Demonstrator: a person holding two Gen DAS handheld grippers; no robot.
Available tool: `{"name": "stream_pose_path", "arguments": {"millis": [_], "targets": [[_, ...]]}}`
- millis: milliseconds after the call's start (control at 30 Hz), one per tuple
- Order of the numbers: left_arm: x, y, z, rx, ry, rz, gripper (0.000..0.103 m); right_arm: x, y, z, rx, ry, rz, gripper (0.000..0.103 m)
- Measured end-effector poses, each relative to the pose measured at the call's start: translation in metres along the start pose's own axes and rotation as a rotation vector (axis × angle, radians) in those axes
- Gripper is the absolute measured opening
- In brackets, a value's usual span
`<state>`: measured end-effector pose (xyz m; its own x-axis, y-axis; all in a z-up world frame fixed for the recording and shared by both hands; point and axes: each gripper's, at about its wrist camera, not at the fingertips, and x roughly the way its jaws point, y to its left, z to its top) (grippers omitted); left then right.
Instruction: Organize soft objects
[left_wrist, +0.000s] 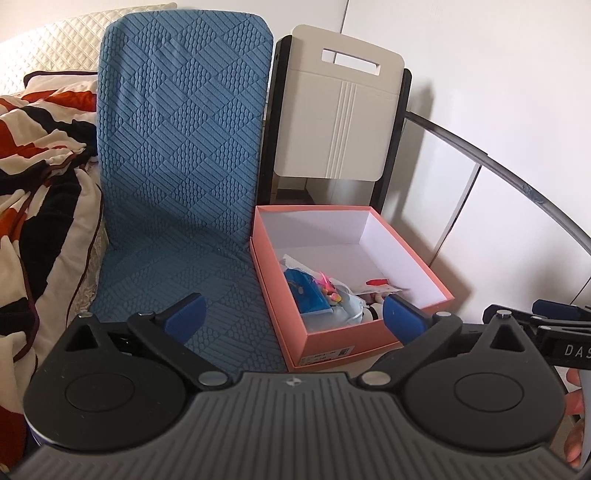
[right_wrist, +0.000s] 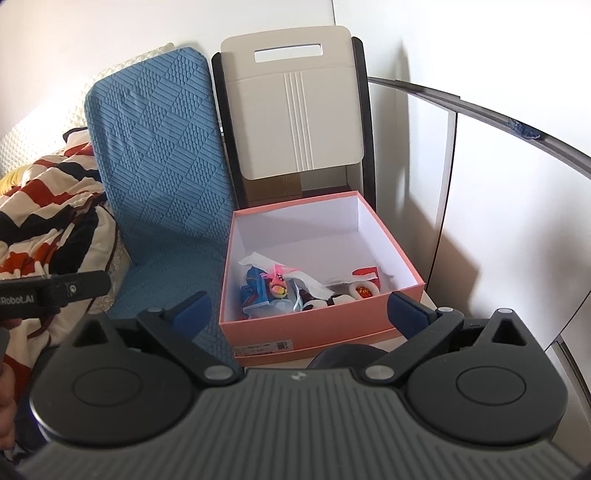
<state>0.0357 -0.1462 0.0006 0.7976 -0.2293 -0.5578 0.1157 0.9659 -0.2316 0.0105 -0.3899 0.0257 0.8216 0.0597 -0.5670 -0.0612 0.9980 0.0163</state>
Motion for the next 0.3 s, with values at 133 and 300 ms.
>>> {"name": "stream_pose_path", "arguments": {"millis": [133, 300], "targets": [[-0.0002, -0.0012, -0.0003, 0.007, 0.000, 0.002, 0.103, -0.0015, 0.0007, -0.0008, -0.001, -0.005, 0.000, 0.103], [-0.0005, -0.0003, -0.0019, 0.003, 0.003, 0.001, 0.103, -0.0012, 0.0001, -0.0018, -0.006, -0.002, 0.003, 0.103]]}}
